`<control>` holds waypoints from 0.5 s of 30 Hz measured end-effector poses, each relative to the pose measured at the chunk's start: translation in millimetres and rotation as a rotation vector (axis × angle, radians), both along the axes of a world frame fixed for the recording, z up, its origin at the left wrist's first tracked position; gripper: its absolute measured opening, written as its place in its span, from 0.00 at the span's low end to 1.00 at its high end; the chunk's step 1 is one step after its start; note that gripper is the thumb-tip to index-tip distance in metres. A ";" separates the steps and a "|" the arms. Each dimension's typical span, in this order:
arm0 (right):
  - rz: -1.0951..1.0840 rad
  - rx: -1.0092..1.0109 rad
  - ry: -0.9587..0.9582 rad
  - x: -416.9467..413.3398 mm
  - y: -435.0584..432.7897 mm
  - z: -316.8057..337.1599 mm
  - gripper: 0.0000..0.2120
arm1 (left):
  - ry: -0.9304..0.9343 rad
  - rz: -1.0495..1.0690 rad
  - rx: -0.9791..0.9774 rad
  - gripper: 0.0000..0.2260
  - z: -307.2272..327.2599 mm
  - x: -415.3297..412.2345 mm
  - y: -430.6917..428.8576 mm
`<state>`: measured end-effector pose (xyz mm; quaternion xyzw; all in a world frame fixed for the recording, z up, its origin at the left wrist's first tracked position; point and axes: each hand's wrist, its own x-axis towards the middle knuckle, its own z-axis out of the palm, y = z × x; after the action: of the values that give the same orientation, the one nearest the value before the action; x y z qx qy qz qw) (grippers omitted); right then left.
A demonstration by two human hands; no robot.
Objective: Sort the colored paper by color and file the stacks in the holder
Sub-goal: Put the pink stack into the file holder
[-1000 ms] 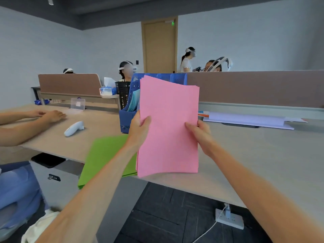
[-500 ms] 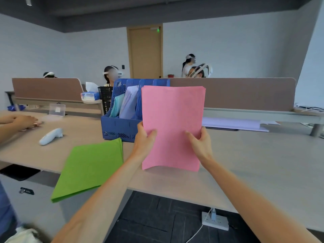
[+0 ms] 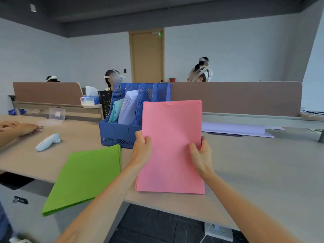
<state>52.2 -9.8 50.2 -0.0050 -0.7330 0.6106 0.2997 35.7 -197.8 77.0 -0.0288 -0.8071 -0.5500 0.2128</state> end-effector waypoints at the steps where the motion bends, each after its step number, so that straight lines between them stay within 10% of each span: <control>1: -0.004 -0.017 0.021 -7.0 -1.4 5.5 0.07 | 0.041 0.001 0.001 0.04 4.0 -6.4 -1.5; 7: 0.007 -0.064 0.158 -70.2 -10.1 45.2 0.04 | 0.329 -0.106 0.228 0.04 39.2 -51.7 -17.7; 15: 0.081 -0.015 0.206 -131.7 -42.8 85.7 0.08 | 0.002 -0.218 0.438 0.06 69.9 -103.7 -43.2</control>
<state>-79.5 -52.6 135.9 0.0848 -0.6933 0.6250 0.3485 -68.0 -241.0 146.9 -0.0696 -0.6603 -0.7317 0.1541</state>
